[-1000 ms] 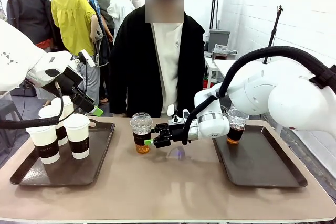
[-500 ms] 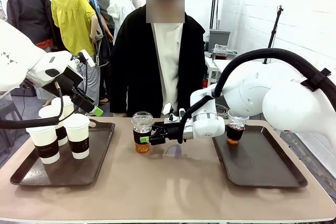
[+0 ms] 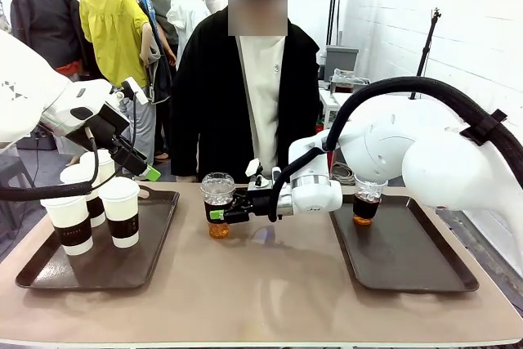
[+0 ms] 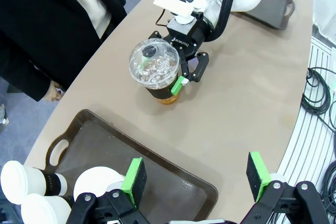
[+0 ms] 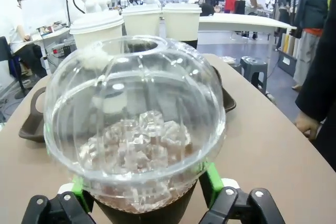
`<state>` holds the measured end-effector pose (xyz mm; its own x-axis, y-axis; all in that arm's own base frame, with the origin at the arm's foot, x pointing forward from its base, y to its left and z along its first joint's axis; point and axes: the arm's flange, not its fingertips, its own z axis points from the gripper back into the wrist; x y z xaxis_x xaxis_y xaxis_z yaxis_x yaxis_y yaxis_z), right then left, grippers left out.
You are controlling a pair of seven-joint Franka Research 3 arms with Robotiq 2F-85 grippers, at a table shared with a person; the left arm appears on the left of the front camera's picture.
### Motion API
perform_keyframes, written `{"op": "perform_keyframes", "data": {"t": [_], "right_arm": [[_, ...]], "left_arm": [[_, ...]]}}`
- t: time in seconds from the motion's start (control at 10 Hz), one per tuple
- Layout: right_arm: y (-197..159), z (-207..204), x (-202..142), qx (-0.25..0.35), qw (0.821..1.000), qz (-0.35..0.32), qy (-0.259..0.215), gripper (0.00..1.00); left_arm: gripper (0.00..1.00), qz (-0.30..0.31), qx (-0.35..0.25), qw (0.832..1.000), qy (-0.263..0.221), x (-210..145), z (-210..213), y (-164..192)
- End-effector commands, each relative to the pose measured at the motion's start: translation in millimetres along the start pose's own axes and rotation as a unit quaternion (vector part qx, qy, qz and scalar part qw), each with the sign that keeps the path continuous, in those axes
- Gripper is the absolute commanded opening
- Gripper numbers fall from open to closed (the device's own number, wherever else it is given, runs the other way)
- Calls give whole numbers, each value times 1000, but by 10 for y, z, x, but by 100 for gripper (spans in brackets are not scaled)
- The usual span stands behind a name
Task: Distribute the coffee onto the tray.
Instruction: Pick up another iced Americano from the middle of the table and place it on the right Handle tray.
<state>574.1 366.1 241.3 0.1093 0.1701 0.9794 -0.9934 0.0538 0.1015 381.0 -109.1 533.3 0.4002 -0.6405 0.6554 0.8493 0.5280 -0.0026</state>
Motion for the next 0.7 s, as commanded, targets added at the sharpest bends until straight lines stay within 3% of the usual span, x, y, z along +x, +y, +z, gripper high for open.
{"op": "perform_keyframes", "data": {"t": [0.0, 0.6], "right_arm": [[-41, -48, -30, 7, 1000, -7, -16, 66], [79, 79, 176, -10, 1000, 1, -3, 66]], "left_arm": [[100, -1, -9, 1000, -7, -4, -3, 21], [100, -1, -9, 1000, -7, -4, -3, 21]]}}
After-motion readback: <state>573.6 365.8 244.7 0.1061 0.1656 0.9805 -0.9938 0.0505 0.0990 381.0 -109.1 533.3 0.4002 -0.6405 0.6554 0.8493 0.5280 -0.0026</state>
